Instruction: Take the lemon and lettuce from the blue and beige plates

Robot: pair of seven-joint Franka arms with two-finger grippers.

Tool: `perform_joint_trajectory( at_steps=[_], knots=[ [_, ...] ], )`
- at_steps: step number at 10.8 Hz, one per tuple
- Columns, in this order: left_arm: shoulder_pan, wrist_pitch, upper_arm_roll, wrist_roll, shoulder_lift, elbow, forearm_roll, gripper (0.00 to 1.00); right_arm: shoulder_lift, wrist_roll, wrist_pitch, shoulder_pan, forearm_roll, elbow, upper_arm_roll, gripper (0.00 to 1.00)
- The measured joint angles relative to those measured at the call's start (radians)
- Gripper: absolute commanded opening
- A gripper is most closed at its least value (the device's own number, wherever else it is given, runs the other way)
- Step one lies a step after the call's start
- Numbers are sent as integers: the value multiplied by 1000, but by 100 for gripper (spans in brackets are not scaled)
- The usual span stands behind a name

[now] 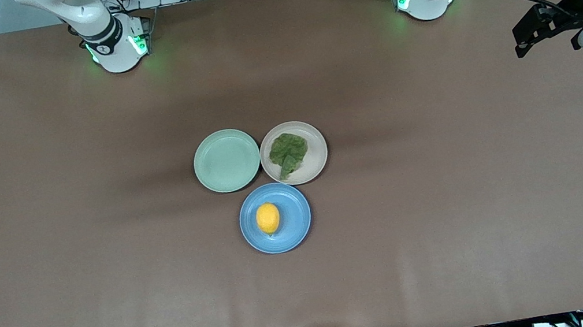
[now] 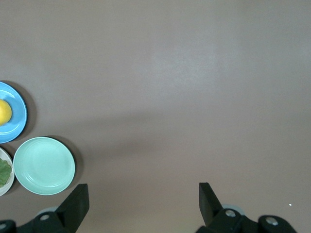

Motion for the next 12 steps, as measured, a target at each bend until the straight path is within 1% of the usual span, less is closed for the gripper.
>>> perform_joint_trajectory(
  at_steps=[8, 12],
  knots=[
    [2, 0, 1, 0, 5, 0, 0, 100, 0, 0, 0, 0, 0, -1, 0, 100],
    [0, 2, 0, 0, 46, 6, 0, 100, 0, 0, 0, 0, 0, -2, 0, 100]
  ],
)
